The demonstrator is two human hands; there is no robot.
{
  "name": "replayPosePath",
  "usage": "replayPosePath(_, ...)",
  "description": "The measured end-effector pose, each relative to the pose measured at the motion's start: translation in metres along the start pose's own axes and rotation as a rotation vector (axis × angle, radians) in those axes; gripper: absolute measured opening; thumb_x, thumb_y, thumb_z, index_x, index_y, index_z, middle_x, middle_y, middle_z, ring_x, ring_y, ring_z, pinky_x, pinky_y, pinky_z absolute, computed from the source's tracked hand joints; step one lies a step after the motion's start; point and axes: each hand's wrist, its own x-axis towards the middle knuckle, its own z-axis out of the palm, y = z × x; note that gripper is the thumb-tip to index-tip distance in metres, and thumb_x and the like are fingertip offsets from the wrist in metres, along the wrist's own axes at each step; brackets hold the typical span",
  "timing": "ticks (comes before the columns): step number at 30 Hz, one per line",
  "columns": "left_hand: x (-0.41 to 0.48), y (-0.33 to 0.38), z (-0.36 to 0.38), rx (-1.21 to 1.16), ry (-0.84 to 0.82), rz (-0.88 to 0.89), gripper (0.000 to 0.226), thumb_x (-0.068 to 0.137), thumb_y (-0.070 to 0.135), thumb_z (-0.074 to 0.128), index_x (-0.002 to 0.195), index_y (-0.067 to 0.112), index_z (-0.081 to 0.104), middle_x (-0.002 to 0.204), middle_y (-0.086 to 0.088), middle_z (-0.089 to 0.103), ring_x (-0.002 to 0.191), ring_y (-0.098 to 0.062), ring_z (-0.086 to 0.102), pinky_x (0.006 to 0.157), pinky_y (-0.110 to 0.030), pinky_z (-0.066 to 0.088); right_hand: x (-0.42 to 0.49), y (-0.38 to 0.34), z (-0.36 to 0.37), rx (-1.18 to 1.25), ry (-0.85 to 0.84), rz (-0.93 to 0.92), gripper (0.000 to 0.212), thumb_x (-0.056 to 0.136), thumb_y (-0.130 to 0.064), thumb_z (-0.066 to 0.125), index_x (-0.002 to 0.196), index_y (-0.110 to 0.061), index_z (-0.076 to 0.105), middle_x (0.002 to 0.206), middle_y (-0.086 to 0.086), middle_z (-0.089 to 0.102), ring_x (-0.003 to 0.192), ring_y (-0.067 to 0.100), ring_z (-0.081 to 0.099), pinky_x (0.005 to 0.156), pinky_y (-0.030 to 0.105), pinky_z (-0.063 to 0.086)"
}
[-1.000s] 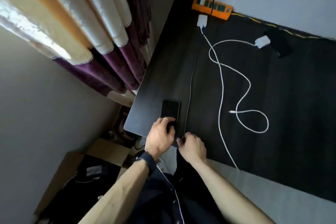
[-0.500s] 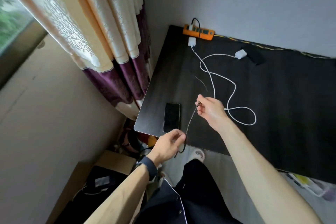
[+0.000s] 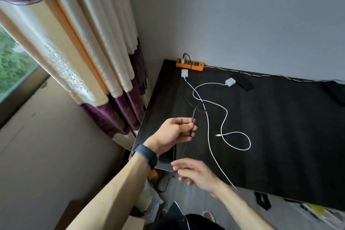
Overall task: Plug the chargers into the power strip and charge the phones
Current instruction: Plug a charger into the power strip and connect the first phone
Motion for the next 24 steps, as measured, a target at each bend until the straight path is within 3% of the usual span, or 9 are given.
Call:
replayPosePath(4, 0.012, 0.022, 0.012, -0.021, 0.052, 0.022, 0.016, 0.096, 0.009, 0.06, 0.111, 0.011, 0.066, 0.088, 0.0, 0.069, 0.072, -0.012, 0.067, 0.062, -0.017, 0.054, 0.001, 0.012, -0.006, -0.153, 0.107, -0.069, 0.018, 0.09, -0.035, 0.068, 0.106, -0.026, 0.067, 0.096, -0.004, 0.071, 0.075, 0.008, 0.07, 0.065, 0.023, 0.05)
replayPosePath(7, 0.017, 0.035, 0.016, -0.043, 0.06, 0.014, 0.015, 0.096, 0.008, 0.06, 0.108, 0.011, 0.066, 0.089, -0.001, 0.07, 0.073, -0.013, 0.069, 0.059, -0.016, 0.053, 0.006, 0.02, -0.015, -0.117, 0.356, -0.053, 0.038, 0.078, -0.046, 0.074, 0.104, -0.029, 0.053, 0.089, -0.005, 0.071, 0.071, 0.012, 0.072, 0.076, 0.037, 0.056)
replayPosePath(9, 0.018, 0.042, 0.019, -0.064, 0.04, -0.005, 0.014, 0.095, 0.007, 0.059, 0.106, 0.011, 0.066, 0.089, -0.002, 0.071, 0.075, -0.015, 0.069, 0.058, -0.016, 0.054, 0.012, 0.016, -0.023, -0.163, 0.39, -0.061, 0.045, 0.079, -0.05, 0.072, 0.115, -0.039, 0.048, 0.088, -0.007, 0.07, 0.074, 0.011, 0.07, 0.08, 0.034, 0.055)
replayPosePath(11, 0.018, 0.046, 0.023, -0.084, 0.027, -0.003, 0.013, 0.095, 0.008, 0.06, 0.107, 0.01, 0.065, 0.091, -0.004, 0.07, 0.076, -0.016, 0.07, 0.058, -0.017, 0.055, 0.015, 0.008, -0.026, -0.229, 0.332, -0.082, 0.035, 0.088, -0.048, 0.066, 0.121, -0.044, 0.053, 0.088, -0.007, 0.07, 0.071, 0.005, 0.066, 0.078, 0.029, 0.054)
replayPosePath(14, 0.021, 0.048, 0.023, -0.097, 0.096, 0.058, 0.017, 0.097, 0.014, 0.059, 0.112, 0.008, 0.064, 0.098, -0.006, 0.073, 0.08, -0.017, 0.072, 0.066, -0.021, 0.057, 0.014, -0.004, -0.024, -0.286, 0.312, -0.155, 0.019, 0.098, -0.035, 0.057, 0.1, -0.027, 0.074, 0.084, -0.004, 0.071, 0.059, 0.0, 0.06, 0.07, 0.024, 0.055)
replayPosePath(17, 0.014, 0.033, 0.018, 0.126, 0.266, 0.097, 0.029, 0.101, 0.029, 0.053, 0.122, 0.011, 0.063, 0.116, -0.005, 0.073, 0.096, -0.017, 0.065, 0.078, -0.024, 0.051, 0.01, -0.021, -0.033, -0.052, 0.401, -0.269, 0.024, 0.102, -0.023, 0.053, 0.086, -0.018, 0.071, 0.072, -0.002, 0.062, 0.055, 0.007, 0.057, 0.055, 0.021, 0.045)
replayPosePath(20, -0.009, -0.01, 0.023, 0.318, 0.096, -0.014, 0.043, 0.105, 0.038, 0.041, 0.122, 0.008, 0.066, 0.117, -0.007, 0.071, 0.094, -0.011, 0.062, 0.066, -0.011, 0.048, 0.008, -0.061, -0.062, 0.301, 0.516, -0.366, 0.026, 0.104, -0.018, 0.05, 0.084, -0.013, 0.068, 0.066, -0.004, 0.054, 0.05, 0.009, 0.053, 0.047, 0.02, 0.039)
replayPosePath(22, -0.025, -0.037, 0.022, 0.334, -0.051, -0.129, 0.046, 0.104, 0.041, 0.042, 0.115, 0.005, 0.069, 0.109, -0.011, 0.073, 0.096, -0.017, 0.066, 0.079, -0.019, 0.051, 0.013, -0.089, -0.088, 0.419, 0.571, -0.356, 0.026, 0.103, -0.019, 0.051, 0.084, -0.013, 0.067, 0.064, -0.007, 0.052, 0.049, 0.007, 0.051, 0.047, 0.021, 0.036)
replayPosePath(24, -0.036, -0.048, 0.014, 0.276, -0.109, -0.116, 0.032, 0.101, 0.03, 0.053, 0.112, 0.004, 0.068, 0.101, -0.014, 0.073, 0.095, -0.024, 0.068, 0.098, -0.037, 0.052, 0.023, -0.098, -0.111, 0.33, 0.636, -0.289, 0.025, 0.103, -0.022, 0.051, 0.087, -0.014, 0.07, 0.069, -0.006, 0.056, 0.05, 0.005, 0.05, 0.048, 0.021, 0.035)
